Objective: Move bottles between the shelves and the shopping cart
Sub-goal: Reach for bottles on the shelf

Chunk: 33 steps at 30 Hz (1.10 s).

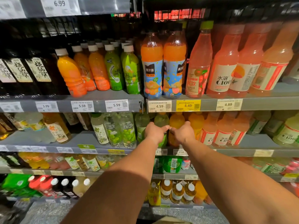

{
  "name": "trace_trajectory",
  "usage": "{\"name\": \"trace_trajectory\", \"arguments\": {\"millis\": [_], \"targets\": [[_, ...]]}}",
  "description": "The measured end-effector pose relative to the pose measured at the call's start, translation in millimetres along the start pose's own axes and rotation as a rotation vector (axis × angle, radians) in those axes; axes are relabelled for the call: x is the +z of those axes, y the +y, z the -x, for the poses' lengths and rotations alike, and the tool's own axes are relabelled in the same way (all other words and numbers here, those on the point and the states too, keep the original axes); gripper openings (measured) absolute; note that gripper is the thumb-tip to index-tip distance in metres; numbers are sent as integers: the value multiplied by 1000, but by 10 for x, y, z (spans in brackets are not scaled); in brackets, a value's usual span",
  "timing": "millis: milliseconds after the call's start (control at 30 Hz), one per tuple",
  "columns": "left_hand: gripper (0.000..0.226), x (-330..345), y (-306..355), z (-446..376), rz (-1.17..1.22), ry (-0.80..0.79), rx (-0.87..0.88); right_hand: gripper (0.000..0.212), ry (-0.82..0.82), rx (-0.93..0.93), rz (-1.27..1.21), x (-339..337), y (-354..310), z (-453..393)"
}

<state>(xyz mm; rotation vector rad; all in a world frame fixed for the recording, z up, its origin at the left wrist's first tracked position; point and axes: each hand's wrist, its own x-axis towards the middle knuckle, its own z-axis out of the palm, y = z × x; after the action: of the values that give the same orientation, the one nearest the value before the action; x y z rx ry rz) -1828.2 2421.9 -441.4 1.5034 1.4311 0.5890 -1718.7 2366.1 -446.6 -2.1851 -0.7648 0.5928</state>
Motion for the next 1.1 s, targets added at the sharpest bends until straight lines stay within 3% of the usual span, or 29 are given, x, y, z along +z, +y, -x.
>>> {"name": "trace_trajectory", "arguments": {"millis": [200, 333, 567, 700, 833, 1000, 1100], "targets": [[90, 61, -94, 21, 147, -40, -42, 68, 5, 12, 27, 35, 33, 63], [93, -43, -193, 92, 117, -69, -68, 69, -8, 44, 57, 34, 22, 222], [87, -683, -350, 398, -21, -142, -90, 74, -30, 120, 72, 54, -252, 840], [72, -1123, -479, 529, -34, -137, -87, 77, -89, 121, 111, 156, -499, 1265], [79, -1416, -721, 807, -30, -36, -116, 73, -150, 16, 146, 274, -612, 1612], [58, -1790, -1184, 1515, 105, 116, -167, 59, -336, -163, 213, 481, -722, 2126], [53, -2176, -1506, 1994, 8, 211, -260, 55, -451, -269, 261, 689, -792, 2524]]}}
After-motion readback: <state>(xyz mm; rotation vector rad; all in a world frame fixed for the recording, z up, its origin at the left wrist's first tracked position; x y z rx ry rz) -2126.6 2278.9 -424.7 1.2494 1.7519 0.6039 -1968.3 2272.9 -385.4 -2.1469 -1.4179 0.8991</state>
